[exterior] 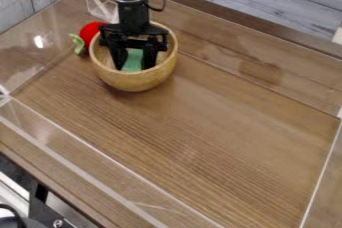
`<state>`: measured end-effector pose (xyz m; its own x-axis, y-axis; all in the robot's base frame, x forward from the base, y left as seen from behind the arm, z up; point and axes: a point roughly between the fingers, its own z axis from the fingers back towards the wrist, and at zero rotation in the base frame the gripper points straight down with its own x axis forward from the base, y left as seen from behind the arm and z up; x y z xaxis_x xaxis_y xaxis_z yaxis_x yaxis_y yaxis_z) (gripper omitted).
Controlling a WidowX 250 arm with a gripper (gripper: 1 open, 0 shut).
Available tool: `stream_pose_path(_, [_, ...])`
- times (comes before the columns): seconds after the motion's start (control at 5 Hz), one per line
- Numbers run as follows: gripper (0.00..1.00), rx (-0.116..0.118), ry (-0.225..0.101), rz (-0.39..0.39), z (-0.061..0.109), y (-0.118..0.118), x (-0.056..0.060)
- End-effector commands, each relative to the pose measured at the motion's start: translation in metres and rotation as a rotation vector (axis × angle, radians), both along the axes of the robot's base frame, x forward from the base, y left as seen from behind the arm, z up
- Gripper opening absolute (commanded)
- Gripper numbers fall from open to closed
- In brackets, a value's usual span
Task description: Remove the green block from the brown bowl and put it on the table
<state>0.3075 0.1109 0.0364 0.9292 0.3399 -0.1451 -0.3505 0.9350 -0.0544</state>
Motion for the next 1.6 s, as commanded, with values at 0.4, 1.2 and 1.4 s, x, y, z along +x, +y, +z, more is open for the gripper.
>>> stream_pose_path(0.4, [0.0,-0.038,-0.214,0.034,0.092,-0.004,0.013])
stream_pose_path(1.2, [0.0,-0.051,-0.218,-0.166,0.066,-0.137,-0.016])
stream_pose_path(1.4, [0.0,-0.038,-0.205,-0.205,0.045,-0.175,-0.023])
